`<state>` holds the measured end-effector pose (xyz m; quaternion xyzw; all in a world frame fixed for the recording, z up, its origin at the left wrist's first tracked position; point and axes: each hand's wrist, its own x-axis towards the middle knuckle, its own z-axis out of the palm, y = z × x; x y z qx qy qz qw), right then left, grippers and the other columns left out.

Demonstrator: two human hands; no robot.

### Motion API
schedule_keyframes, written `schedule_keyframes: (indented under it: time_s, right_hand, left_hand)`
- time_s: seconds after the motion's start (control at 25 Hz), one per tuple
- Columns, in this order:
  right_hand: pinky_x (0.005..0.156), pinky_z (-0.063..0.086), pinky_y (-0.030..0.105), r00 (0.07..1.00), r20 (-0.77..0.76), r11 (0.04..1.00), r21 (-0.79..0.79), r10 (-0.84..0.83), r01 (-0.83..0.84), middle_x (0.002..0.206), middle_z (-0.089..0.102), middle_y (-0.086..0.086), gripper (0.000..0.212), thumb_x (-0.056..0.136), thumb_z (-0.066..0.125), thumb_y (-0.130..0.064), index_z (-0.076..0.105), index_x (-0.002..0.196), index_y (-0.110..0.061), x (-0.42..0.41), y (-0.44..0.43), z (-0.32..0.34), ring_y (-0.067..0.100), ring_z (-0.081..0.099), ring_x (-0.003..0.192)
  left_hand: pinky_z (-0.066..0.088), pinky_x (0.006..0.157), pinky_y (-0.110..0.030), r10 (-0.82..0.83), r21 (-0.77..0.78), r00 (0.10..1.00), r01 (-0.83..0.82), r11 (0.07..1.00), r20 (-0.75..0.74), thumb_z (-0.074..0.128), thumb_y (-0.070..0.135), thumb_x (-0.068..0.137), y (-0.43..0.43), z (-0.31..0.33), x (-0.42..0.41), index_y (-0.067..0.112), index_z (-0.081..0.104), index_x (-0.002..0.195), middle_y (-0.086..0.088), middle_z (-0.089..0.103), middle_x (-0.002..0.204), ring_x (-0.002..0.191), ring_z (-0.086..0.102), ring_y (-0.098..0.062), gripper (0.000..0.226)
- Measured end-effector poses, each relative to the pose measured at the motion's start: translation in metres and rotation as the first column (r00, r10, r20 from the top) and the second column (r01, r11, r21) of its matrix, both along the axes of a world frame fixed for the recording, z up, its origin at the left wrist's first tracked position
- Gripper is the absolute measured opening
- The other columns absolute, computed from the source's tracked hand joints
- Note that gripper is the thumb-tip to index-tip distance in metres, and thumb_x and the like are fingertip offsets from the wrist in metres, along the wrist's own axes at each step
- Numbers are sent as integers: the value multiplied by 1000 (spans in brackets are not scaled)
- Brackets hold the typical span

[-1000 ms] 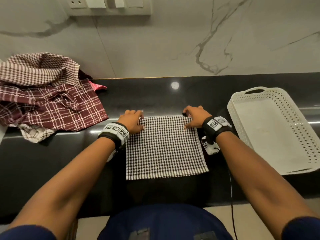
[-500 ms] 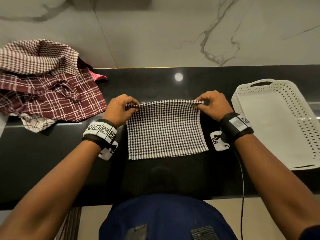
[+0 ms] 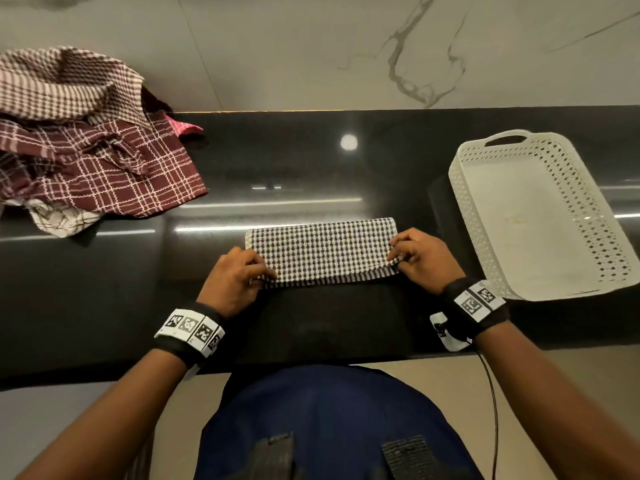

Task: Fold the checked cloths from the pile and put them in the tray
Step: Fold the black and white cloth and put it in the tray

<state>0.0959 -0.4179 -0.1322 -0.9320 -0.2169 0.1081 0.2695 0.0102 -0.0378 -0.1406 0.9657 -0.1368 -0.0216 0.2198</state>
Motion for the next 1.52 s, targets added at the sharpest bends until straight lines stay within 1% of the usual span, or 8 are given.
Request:
schedule_keyframes:
  time_s: [0.44, 0.56, 0.68, 0.84, 1.08, 1.32, 1.44, 1.52]
  right_hand:
    - [99, 51, 42, 994, -42, 993, -54, 98, -101, 128, 60, 12, 12, 79, 78, -9, 76, 91, -9, -8, -9, -5, 27, 61, 114]
    - [106, 44, 40, 999, 31, 995, -98, 26, -23, 135, 57, 9, 31, 81, 78, -39, 76, 97, -12, -12, -4, 1, 24, 52, 125]
    - [113, 38, 42, 994, 100, 997, 46, 52, -56, 143, 54, 9, 38, 91, 67, -39, 69, 120, -14, -15, 54, 5, 23, 46, 135]
    - [125, 13, 42, 969, -97, 957, -159, 229, -242, 164, 18, 13, 68, 97, 55, -30, 26, 156, -11, -9, 138, -16, 29, 14, 153]
    - [113, -22, 51, 969, -200, 863, -452, 146, -224, 160, -32, -1, 107, 78, 29, -90, -25, 152, -34, 7, 74, -45, 23, -29, 148]
    - [121, -7, 57, 978, -204, 906, -405, 45, -126, 164, -24, -2, 106, 79, 30, -89, -17, 155, -33, 8, 32, -38, 26, -21, 151]
    - [115, 28, 53, 965, -89, 961, -154, -247, 232, 158, 24, 17, 97, 86, 50, -72, 16, 156, -15, 10, 33, -27, 36, 25, 145]
    - [103, 39, 51, 891, -47, 880, -188, -452, 436, 137, 45, 16, 88, 81, 62, -69, 38, 144, -13, 8, 34, -22, 35, 42, 128]
  left_hand:
    - [55, 73, -36, -80, 64, 995, 84, 994, -63, 75, 16, 80, 8, -8, -16, 29, 76, 104, 5, 63, 106, 97, 54, -16, 27]
    - [48, 82, -36, -118, 118, 993, 118, 986, -10, 59, 47, 88, 6, 3, -19, 32, 76, 102, 8, 64, 107, 104, 53, -16, 27]
    - [48, 91, -40, -44, 2, 992, 44, 999, 116, 52, 39, 93, -36, 11, -4, 19, 72, 110, -3, 64, 114, 109, 55, -22, 32]
    - [5, 124, -44, 157, 106, 956, -134, 985, -247, 37, 30, 101, -99, -9, 19, 9, 9, 157, -16, 7, 164, 152, 1, -30, 66]
    - [-20, 117, -42, 271, 301, 887, -161, 940, -373, 5, 85, 80, -79, -44, 6, 28, -33, 147, 0, -44, 152, 141, -37, -21, 96]
    - [-20, 114, -51, 416, 340, 826, -293, 894, -381, 12, 82, 84, -78, -42, 3, 27, -27, 150, -5, -36, 157, 144, -32, -21, 94]
    - [-23, 108, -54, 415, 345, 839, -297, 891, -352, 30, 74, 89, -82, -37, 14, 24, -20, 153, -10, -31, 159, 147, -27, -27, 96]
    - [-13, 115, -53, 304, 258, 906, -231, 938, -294, 41, 64, 92, -92, -33, 28, 27, -8, 155, -9, -20, 163, 150, -17, -29, 88]
